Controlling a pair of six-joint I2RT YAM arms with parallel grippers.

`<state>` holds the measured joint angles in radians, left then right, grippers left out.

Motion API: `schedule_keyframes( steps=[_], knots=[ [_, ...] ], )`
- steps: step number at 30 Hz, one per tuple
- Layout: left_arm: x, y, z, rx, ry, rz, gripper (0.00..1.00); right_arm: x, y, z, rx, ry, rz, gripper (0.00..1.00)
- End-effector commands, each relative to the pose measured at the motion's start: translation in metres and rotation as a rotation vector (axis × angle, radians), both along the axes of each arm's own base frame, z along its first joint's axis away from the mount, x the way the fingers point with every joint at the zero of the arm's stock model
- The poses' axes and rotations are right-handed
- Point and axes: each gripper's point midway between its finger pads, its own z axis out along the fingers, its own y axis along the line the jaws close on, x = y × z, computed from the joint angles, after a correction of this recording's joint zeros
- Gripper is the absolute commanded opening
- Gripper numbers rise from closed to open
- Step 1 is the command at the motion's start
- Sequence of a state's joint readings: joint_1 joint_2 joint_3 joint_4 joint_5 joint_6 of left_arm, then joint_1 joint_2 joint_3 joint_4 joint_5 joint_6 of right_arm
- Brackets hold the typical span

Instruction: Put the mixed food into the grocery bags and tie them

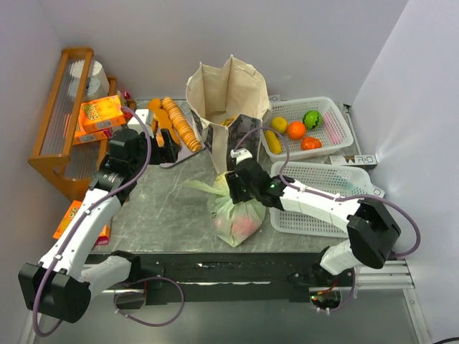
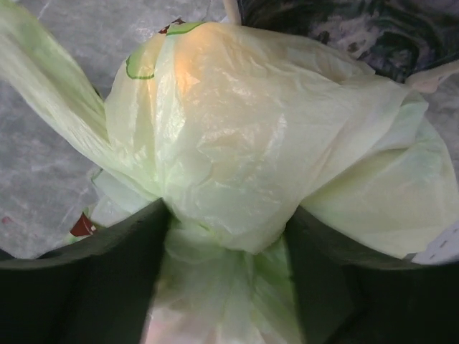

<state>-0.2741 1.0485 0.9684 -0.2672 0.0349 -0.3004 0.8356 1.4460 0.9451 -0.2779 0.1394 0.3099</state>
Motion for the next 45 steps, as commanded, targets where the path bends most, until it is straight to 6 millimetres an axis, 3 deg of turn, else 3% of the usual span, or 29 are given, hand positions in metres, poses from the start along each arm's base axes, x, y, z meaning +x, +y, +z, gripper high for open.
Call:
schedule_keyframes(
  steps=[1, 2, 3, 4, 5, 7, 8, 10, 11, 13, 14, 16, 17, 19, 20, 21, 22, 23, 24, 25, 27, 30, 31, 33, 36, 37, 41, 43, 45],
  knots=[
    [0.002, 0.004, 0.012, 0.004, -0.050, 0.014, 0.96, -0.003, -0.003, -0.003, -0.052, -0.017, -0.049, 0.51],
    [0.002, 0.004, 0.012, 0.001, -0.051, 0.014, 0.96, -0.004, -0.005, 0.001, -0.045, -0.030, -0.053, 0.33],
    [0.001, 0.004, 0.012, 0.000, -0.052, 0.012, 0.96, -0.006, -0.003, 0.006, -0.034, -0.043, -0.046, 0.23],
    [0.001, 0.004, 0.012, -0.001, -0.053, 0.012, 0.96, -0.007, -0.004, 0.014, -0.024, -0.058, -0.040, 0.15],
    [0.000, 0.004, 0.013, -0.002, -0.056, 0.014, 0.96, -0.008, -0.003, 0.037, 0.016, -0.100, -0.036, 0.07],
    [0.000, 0.005, 0.013, -0.002, -0.058, 0.017, 0.96, -0.015, -0.005, 0.065, 0.033, -0.148, -0.002, 0.01],
    [-0.001, 0.006, 0.014, 0.000, -0.060, 0.019, 0.96, -0.016, -0.008, 0.104, 0.092, -0.217, -0.007, 0.00],
    [-0.001, 0.008, 0.013, 0.003, -0.059, 0.030, 0.96, -0.023, -0.016, 0.137, 0.119, -0.290, 0.021, 0.00],
    [-0.001, 0.009, 0.016, 0.001, -0.066, 0.035, 0.96, -0.028, -0.024, 0.174, 0.187, -0.361, 0.020, 0.00],
    [-0.001, 0.011, 0.018, -0.003, -0.075, 0.041, 0.96, -0.032, -0.035, 0.209, 0.224, -0.461, 0.042, 0.00],
    [-0.003, 0.012, 0.020, -0.007, -0.083, 0.043, 0.96, -0.035, -0.042, 0.247, 0.301, -0.550, 0.039, 0.00],
    [-0.004, 0.016, 0.024, -0.013, -0.102, 0.055, 0.96, -0.036, -0.053, 0.287, 0.326, -0.677, 0.049, 0.00],
    [-0.004, 0.017, 0.026, -0.017, -0.109, 0.057, 0.96, -0.032, -0.058, 0.320, 0.374, -0.758, 0.023, 0.00],
    [-0.006, 0.018, 0.030, -0.028, -0.125, 0.054, 0.96, -0.017, -0.060, 0.345, 0.329, -0.850, 0.008, 0.00],
    [-0.006, 0.016, 0.030, -0.031, -0.124, 0.043, 0.96, -0.007, -0.070, 0.380, 0.366, -0.934, -0.041, 0.00],
    [-0.007, 0.016, 0.029, -0.031, -0.124, 0.042, 0.96, 0.000, -0.067, 0.393, 0.376, -0.967, -0.027, 0.00],
    [-0.007, 0.017, 0.029, -0.032, -0.124, 0.042, 0.96, 0.022, -0.057, 0.391, 0.365, -0.959, -0.017, 0.00],
    [-0.007, 0.015, 0.031, -0.034, -0.126, 0.035, 0.96, 0.039, -0.075, 0.425, 0.399, -1.027, -0.079, 0.00],
    [-0.007, 0.015, 0.029, -0.033, -0.124, 0.031, 0.96, 0.053, -0.076, 0.434, 0.409, -1.041, -0.089, 0.00],
    [-0.007, 0.014, 0.029, -0.033, -0.122, 0.028, 0.96, 0.074, -0.060, 0.443, 0.418, -1.047, -0.048, 0.00],
    [-0.007, 0.014, 0.029, -0.035, -0.125, 0.025, 0.96, 0.103, -0.060, 0.466, 0.402, -1.126, -0.059, 0.00],
    [-0.008, 0.013, 0.030, -0.040, -0.130, 0.018, 0.96, 0.145, -0.038, 0.482, 0.386, -1.213, -0.037, 0.00],
    [-0.008, 0.013, 0.030, -0.042, -0.132, 0.018, 0.96, 0.165, -0.028, 0.476, 0.370, -1.218, -0.033, 0.00],
    [-0.008, 0.013, 0.031, -0.046, -0.136, 0.016, 0.96, 0.183, -0.019, 0.471, 0.335, -1.244, -0.027, 0.00],
    [-0.008, 0.013, 0.029, -0.050, -0.130, 0.010, 0.96, 0.217, -0.001, 0.443, 0.282, -1.222, -0.012, 0.00],
    [-0.008, 0.012, 0.029, -0.053, -0.129, 0.006, 0.96, 0.228, 0.009, 0.422, 0.262, -1.184, 0.018, 0.00],
    [-0.009, 0.011, 0.029, -0.057, -0.130, -0.001, 0.96, 0.236, 0.017, 0.364, 0.203, -1.059, 0.052, 0.00],
    [-0.009, 0.011, 0.029, -0.056, -0.132, 0.001, 0.96, 0.221, 0.011, 0.343, 0.210, -1.013, 0.059, 0.00],
    [-0.008, 0.011, 0.028, -0.055, -0.129, 0.001, 0.96, 0.210, 0.007, 0.337, 0.230, -0.992, 0.058, 0.00]
  ],
)
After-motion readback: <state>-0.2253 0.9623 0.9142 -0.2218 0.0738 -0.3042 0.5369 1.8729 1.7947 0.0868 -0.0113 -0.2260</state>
